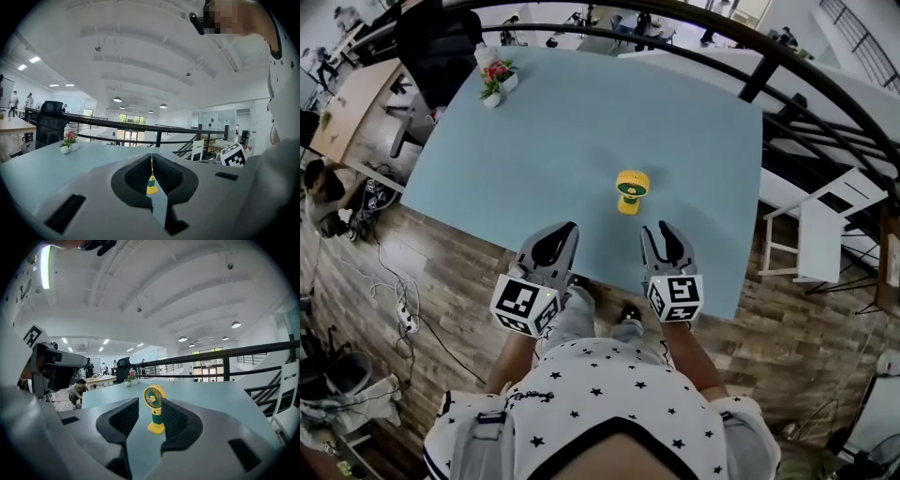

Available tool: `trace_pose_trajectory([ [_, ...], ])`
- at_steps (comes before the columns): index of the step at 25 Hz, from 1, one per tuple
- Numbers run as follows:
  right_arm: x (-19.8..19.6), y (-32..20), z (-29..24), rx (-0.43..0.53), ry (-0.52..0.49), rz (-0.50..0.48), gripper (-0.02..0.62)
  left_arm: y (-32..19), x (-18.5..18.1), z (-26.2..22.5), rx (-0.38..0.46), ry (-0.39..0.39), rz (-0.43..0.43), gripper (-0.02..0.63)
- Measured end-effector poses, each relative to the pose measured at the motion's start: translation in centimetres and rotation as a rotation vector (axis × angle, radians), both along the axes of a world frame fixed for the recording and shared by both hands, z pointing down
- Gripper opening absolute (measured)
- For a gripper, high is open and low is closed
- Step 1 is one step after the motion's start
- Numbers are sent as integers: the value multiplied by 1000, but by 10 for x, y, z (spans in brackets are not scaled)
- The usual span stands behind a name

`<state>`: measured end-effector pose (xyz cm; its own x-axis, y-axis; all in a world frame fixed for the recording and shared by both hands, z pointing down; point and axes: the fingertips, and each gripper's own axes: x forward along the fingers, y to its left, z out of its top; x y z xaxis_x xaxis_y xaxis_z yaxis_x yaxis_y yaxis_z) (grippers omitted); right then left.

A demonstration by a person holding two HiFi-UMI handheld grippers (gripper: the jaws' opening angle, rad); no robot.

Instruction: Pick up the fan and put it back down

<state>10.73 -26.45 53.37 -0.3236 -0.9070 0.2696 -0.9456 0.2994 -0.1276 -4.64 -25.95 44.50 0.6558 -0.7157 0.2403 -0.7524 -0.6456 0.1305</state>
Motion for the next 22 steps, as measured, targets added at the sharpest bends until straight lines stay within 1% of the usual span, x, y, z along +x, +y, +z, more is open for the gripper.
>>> trace_pose_trajectory([
  [4,-11,-16,20,-49,15,55,132,-23,-14,4,-18,2,27,31],
  [13,-24,-47,57,-94,38,184,143,-57,-48,22,-59,-24,83,31],
  [16,-23,-55,67,-101,52,233,146,-69,-54,24,-58,-27,109,31],
  [19,-25,-63,77,-107,65,272,164,-82,-61,26,-59,-20,130,31],
  [22,-27,-69,87,-118,74,305,172,-93,-65,30,-51,-36,150,31],
])
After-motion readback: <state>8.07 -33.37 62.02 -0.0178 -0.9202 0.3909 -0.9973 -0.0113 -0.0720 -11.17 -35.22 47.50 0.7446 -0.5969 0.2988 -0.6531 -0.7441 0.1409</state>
